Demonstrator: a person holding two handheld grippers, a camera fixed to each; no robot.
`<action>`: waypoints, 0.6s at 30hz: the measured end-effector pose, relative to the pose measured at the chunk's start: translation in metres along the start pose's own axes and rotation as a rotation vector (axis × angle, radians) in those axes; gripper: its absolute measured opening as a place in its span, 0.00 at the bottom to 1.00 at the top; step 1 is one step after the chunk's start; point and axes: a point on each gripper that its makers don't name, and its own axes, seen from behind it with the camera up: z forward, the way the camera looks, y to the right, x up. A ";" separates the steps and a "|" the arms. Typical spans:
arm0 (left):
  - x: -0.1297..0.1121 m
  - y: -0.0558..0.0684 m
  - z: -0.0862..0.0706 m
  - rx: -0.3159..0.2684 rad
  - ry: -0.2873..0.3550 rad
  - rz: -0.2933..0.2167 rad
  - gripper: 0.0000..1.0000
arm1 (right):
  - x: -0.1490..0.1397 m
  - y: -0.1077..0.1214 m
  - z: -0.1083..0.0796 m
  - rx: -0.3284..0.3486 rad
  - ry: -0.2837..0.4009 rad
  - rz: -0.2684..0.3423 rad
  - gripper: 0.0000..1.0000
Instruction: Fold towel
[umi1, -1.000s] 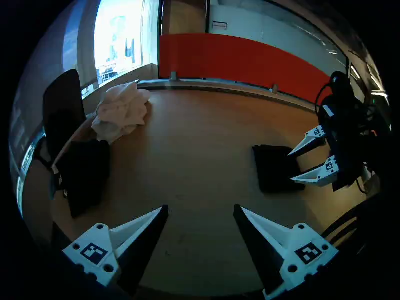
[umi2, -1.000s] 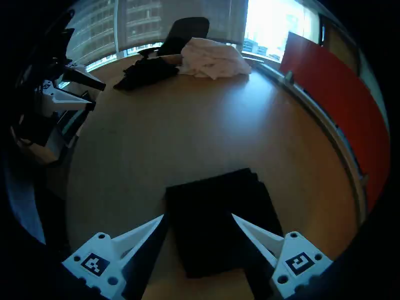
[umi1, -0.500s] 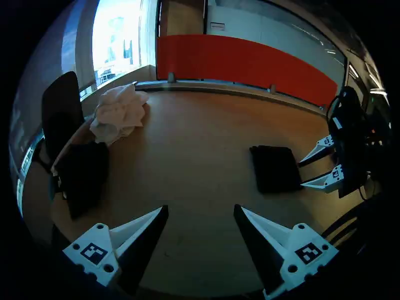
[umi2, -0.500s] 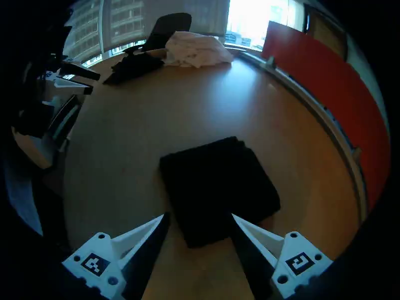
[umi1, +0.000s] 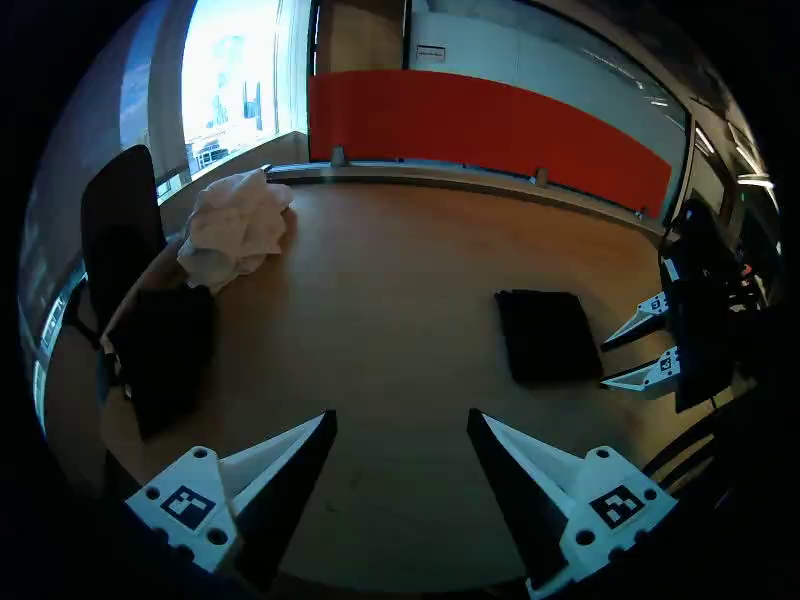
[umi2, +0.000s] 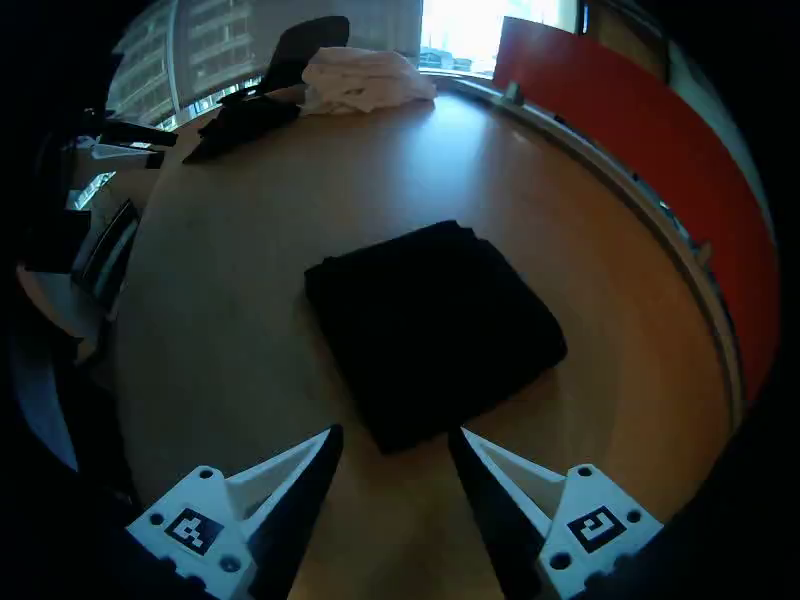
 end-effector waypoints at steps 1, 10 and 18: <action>0.000 0.000 0.000 -0.001 0.000 0.000 0.97 | -0.002 -0.001 0.001 -0.001 0.000 0.009 0.74; -0.001 0.000 -0.003 -0.005 0.005 -0.002 0.97 | -0.008 -0.002 0.006 -0.027 0.001 0.060 0.53; -0.003 -0.001 -0.004 -0.005 0.005 -0.004 0.97 | -0.011 -0.001 0.010 -0.043 -0.001 0.091 0.39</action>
